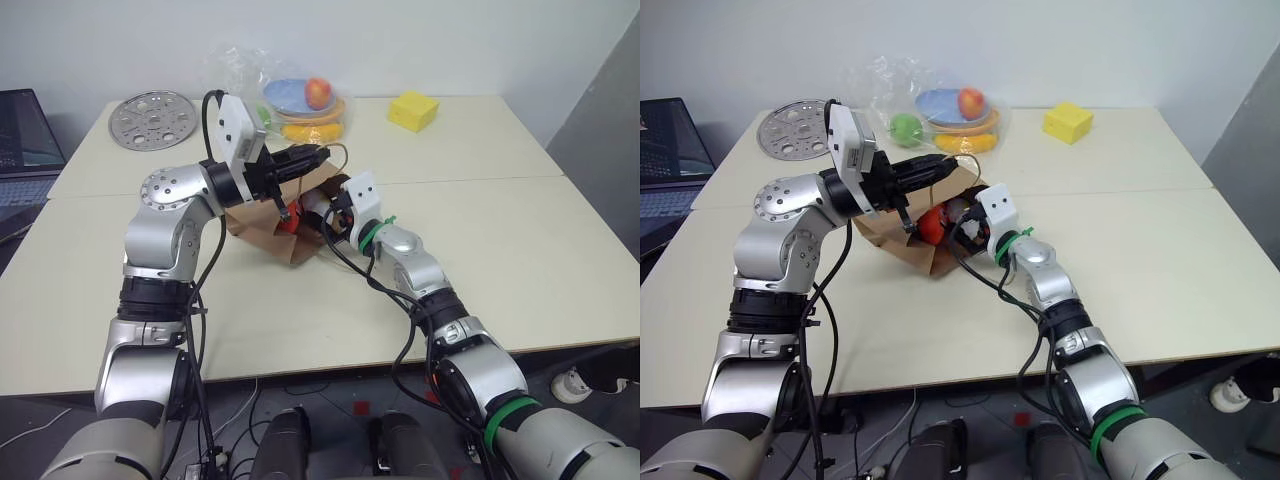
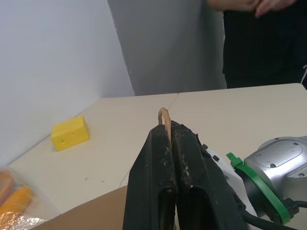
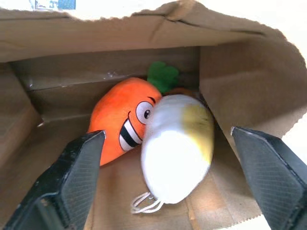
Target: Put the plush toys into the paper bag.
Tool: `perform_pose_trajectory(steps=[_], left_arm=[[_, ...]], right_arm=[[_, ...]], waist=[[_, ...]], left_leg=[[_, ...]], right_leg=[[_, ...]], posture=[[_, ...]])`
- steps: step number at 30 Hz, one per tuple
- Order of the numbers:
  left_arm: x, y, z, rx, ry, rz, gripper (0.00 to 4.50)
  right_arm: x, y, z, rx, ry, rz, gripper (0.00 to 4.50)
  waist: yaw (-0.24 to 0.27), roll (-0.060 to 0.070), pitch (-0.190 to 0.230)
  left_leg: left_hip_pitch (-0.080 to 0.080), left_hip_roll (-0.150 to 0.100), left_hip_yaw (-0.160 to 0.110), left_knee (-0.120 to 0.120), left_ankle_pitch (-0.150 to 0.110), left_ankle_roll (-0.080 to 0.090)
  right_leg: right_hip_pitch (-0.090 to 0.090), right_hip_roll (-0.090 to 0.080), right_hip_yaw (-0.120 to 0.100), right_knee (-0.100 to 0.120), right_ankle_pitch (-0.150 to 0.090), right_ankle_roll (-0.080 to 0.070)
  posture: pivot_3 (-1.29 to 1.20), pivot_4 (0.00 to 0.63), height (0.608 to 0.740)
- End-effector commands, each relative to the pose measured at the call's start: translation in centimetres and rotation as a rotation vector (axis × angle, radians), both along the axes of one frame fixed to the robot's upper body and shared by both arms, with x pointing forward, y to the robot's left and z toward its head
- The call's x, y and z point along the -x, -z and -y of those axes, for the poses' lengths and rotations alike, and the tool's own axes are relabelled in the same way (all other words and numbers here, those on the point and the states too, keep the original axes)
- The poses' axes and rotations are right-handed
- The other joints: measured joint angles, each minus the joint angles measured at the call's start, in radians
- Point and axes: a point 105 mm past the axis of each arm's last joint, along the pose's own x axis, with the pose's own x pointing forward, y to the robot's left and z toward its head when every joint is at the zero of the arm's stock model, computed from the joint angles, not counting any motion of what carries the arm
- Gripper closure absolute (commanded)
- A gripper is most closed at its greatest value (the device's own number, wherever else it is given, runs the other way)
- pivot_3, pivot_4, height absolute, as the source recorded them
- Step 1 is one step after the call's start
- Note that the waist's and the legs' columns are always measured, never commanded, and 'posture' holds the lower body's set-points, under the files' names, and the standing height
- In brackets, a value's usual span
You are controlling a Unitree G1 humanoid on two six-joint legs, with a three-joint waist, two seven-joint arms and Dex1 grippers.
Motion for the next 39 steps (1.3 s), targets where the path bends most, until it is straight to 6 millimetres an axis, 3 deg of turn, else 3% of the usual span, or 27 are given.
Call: perform_pose_trajectory(steps=[1, 5, 9, 14, 19, 22, 24, 32, 33, 38, 39], left_arm=[[0.3, -1.0, 0.1, 0.013, 0.014, 0.039, 4.5], [0.4, -0.9, -0.1, 0.009, 0.012, 0.039, 4.5], [0.4, -0.8, -0.2, 0.012, 0.006, 0.038, 4.5], [0.4, -0.8, -0.1, 0.013, 0.006, 0.037, 4.5], [0.3, -0.9, -0.2, 0.01, 0.006, 0.041, 4.5], [0.4, -1.0, -0.2, 0.008, 0.004, 0.044, 4.5], [0.4, -1.0, -0.3, 0.006, 0.002, 0.045, 4.5], [0.5, -1.0, -0.5, 0.003, -0.008, 0.049, 4.5], [0.5, -1.0, -0.6, 0.002, -0.01, 0.049, 4.5], [0.2, -1.1, -0.4, 0.005, -0.019, 0.056, 4.5], [-0.2, -1.6, -0.3, 0.021, -0.025, 0.063, 4.5]], right_arm=[[1.0, -1.8, 0.5, -0.017, -0.015, 0.061, 0.03], [4.1, -1.6, 2.1, 0.008, -0.087, 0.058, 0.03], [7.3, 0.1, 3.2, 0.101, -0.165, 0.007, 0.03], [8.1, 3.2, 2.7, 0.226, -0.185, -0.043, 0.03], [7.2, 5.3, 2.9, 0.332, -0.143, -0.074, 0.03], [7.1, 5.6, 3.0, 0.332, -0.139, -0.094, 0.59], [7.1, 5.5, 3.3, 0.336, -0.131, -0.092, 1.21], [6.6, 5.1, 4.5, 0.318, -0.081, -0.081, 4.29], [6.5, 4.8, 4.7, 0.3, -0.067, -0.083, 4.48], [6.2, 2.8, 5.6, 0.211, -0.024, -0.038, 4.48], [6.8, 0.8, 5.5, 0.14, -0.039, 0.008, 4.48]], waist=[[0.002, 0.0, 0.0], [0.005, 0.0, 0.0], [0.003, 0.0, 0.0], [-0.002, 0.0, 0.0], [0.001, 0.0, 0.0], [0.002, 0.0, 0.0], [0.003, 0.0, 0.0], [0.003, 0.0, 0.0], [0.003, 0.0, 0.0], [0.004, 0.0, 0.0], [0.004, 0.0, 0.0]], left_leg=[[0.0, 0.0, 0.0, 0.0, 0.0, 0.0], [0.0, -0.001, 0.0, 0.0, 0.0, 0.0], [0.0, 0.0, 0.0, 0.0, 0.0, 0.0], [0.001, 0.001, 0.0, 0.0, 0.0, 0.0], [0.002, 0.0, 0.0, 0.0, 0.0, 0.0], [0.001, -0.001, 0.001, 0.0, 0.0, 0.0], [0.001, -0.001, 0.001, 0.0, 0.0, 0.0], [0.001, -0.001, 0.001, 0.0, 0.0, 0.0], [0.001, -0.001, 0.001, 0.0, 0.0, 0.0], [0.001, -0.001, 0.001, 0.0, 0.0, -0.001], [0.001, -0.001, 0.001, 0.0, 0.0, -0.001]], right_leg=[[0.0, 0.0, 0.0, 0.0, 0.0, 0.0], [0.0, -0.001, 0.0, -0.001, 0.0, 0.0], [0.0, -0.001, 0.0, -0.001, 0.0, 0.0], [0.0, -0.004, 0.0, -0.001, -0.003, -0.006], [0.001, -0.004, -0.001, 0.0, -0.004, -0.007], [0.001, -0.004, 0.0, -0.001, -0.003, -0.005], [0.001, -0.002, 0.0, -0.002, -0.001, -0.001], [0.001, -0.002, 0.0, -0.002, -0.001, -0.001], [0.001, -0.002, 0.0, -0.002, -0.001, -0.001], [0.001, -0.002, 0.0, -0.002, -0.001, -0.001], [0.001, -0.002, 0.0, -0.002, -0.001, -0.001]], posture=[[0.0, 0.15, 0.74], [0.0, 0.15, 0.74], [0.0, 0.15, 0.74], [0.0, 0.15, 0.74], [0.0, 0.15, 0.74], [0.0, 0.15, 0.74], [0.0, 0.15, 0.74], [0.0, 0.15, 0.74], [0.0, 0.15, 0.74], [0.0, 0.15, 0.74], [0.0, 0.15, 0.74]])
